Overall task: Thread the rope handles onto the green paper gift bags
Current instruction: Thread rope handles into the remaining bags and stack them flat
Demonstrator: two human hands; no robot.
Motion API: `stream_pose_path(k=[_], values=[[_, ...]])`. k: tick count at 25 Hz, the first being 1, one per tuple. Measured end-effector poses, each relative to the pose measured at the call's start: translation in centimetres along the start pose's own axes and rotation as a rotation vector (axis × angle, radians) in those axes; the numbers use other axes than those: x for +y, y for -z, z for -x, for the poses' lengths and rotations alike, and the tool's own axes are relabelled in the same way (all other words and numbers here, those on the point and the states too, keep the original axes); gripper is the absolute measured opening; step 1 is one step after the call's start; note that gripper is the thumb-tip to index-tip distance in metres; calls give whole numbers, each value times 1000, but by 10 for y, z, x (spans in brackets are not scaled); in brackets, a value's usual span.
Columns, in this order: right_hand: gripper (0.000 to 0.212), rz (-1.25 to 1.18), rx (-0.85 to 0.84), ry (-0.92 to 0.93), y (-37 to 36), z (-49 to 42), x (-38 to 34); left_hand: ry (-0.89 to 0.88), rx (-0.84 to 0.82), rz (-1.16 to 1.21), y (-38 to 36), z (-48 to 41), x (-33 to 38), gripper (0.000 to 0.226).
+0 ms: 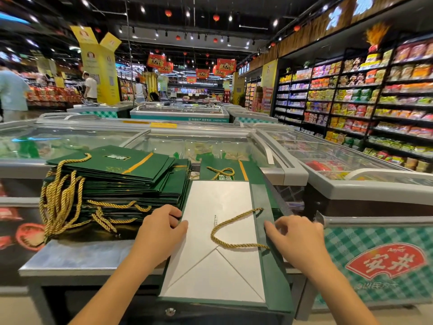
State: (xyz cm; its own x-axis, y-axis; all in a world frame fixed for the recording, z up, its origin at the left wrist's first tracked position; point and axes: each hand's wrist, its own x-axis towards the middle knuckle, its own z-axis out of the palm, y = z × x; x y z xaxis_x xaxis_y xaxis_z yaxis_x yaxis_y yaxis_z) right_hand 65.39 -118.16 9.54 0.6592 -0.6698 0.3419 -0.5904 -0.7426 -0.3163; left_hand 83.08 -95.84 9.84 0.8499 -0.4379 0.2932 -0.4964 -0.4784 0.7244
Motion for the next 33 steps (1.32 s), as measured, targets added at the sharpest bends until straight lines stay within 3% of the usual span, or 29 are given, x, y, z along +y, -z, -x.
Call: stream_pose_path(k=[4,9,17,23,25,27,33], values=[[27,-661,-103,-111,21,2,0,82,2,343,7,4,6,23],[11,-1063,-7,-157,60,-11,-10,69,65,575,28,-10,39,16],[13,-1257,50,-79,121,-46,-28,-80,130,679,64,-46,95,4],[24,-1613,-36,-199,124,-60,-34,-10,-41,731,67,-69,100,20],[25,-1568,-141,-209,118,-63,-27,46,-84,750,61,-75,96,20],[23,-1366,-180,-185,104,-71,-18,25,-126,689,54,-78,94,15],[24,-1082,-21,-188,58,-107,-2,-74,-249,354,14,-101,86,41]])
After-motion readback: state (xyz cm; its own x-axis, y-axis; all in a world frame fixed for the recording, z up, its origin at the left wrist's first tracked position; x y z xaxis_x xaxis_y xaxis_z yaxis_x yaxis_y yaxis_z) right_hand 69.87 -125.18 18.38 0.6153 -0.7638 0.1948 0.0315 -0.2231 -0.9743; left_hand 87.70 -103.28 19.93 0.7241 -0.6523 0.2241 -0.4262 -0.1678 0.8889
